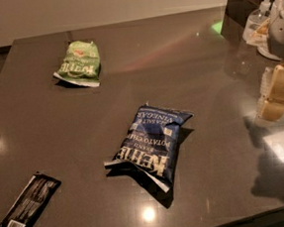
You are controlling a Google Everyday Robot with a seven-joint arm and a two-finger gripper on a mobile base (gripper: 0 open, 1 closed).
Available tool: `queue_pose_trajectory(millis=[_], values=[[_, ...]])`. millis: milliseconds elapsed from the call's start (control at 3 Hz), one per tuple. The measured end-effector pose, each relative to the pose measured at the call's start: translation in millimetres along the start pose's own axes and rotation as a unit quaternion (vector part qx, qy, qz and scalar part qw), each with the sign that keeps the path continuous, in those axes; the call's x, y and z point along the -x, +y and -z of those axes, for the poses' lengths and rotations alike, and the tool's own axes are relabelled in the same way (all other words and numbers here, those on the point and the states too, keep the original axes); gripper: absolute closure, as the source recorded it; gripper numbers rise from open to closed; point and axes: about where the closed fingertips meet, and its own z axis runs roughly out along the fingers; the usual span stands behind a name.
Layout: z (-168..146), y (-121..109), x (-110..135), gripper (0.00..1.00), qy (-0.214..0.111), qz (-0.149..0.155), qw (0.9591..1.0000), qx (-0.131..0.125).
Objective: Pick blue chip bag
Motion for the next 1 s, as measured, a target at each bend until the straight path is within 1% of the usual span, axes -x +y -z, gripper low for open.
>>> queue_pose_trajectory(millis=[333, 667, 1000], values=[[1, 0, 2, 0.0, -0.001, 0.001, 1.0, -0.001], [-4, 8, 24, 0.0, -0.016, 0.025, 0.9995, 0.012], [-14, 25, 52, 0.0, -0.039, 0.064, 0.9967, 0.03]])
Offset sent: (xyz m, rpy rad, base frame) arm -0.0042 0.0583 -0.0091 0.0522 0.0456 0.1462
